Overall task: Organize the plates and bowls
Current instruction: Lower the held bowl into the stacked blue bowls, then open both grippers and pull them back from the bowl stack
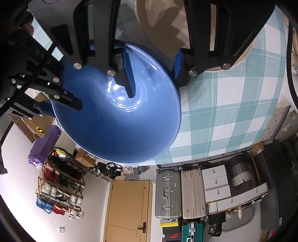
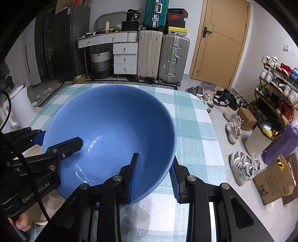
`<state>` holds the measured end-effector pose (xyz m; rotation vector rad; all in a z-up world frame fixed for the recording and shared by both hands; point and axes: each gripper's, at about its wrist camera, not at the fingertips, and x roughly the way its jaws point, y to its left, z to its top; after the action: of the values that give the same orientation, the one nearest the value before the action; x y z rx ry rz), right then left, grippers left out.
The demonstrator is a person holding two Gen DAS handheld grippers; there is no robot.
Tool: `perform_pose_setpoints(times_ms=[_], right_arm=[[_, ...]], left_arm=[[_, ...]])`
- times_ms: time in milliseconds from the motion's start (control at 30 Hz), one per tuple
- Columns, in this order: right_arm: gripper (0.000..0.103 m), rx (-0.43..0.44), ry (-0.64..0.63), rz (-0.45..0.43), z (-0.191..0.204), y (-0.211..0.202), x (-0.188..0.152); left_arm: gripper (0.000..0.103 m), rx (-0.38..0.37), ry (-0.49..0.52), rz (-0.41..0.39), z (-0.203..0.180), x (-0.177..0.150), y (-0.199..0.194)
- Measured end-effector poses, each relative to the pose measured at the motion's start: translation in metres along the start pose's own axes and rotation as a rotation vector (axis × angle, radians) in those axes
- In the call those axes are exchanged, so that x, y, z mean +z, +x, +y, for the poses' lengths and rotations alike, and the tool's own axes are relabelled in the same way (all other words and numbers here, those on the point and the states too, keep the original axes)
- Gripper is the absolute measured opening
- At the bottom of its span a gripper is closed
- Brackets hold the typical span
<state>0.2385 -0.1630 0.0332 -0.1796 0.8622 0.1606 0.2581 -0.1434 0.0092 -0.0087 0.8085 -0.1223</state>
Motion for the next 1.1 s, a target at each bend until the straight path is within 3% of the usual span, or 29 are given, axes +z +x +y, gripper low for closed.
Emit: perform_pose_setpoints(times_ms=[467, 667, 833, 867, 900, 1033, 1100], right_arm=[[0.03, -0.022, -0.01, -0.008, -0.004, 0.0, -0.002], [0.031, -0.025, 0.0, -0.005, -0.009, -0.003, -0.004], [0.035, -0.01, 0.009, -0.009, -0.012, -0.01, -0.004], [0.04, -0.004, 0.014, -0.013, -0.013, -0.011, -0.004], [0.048, 0.005, 0.021, -0.016, -0.015, -0.013, -0.004], [0.055, 0.031, 0.04, -0.021, -0.017, -0.02, -0.003], [0.07, 0.051, 0.06, -0.023, -0.02, -0.022, -0.002]], left_arm=[[0.034, -0.049, -0.043, 0.018, 0.009, 0.001, -0.005], [0.04, -0.012, -0.045, 0.016, 0.02, 0.001, -0.012], [0.043, -0.001, -0.054, 0.034, 0.028, -0.004, -0.014], [0.043, -0.004, -0.059, 0.036, 0.029, -0.004, -0.015], [0.046, -0.012, -0.066, 0.037, 0.03, -0.004, -0.016], [0.066, -0.063, -0.097, 0.038, 0.036, -0.002, -0.02], [0.079, -0.076, -0.108, 0.04, 0.038, -0.001, -0.022]])
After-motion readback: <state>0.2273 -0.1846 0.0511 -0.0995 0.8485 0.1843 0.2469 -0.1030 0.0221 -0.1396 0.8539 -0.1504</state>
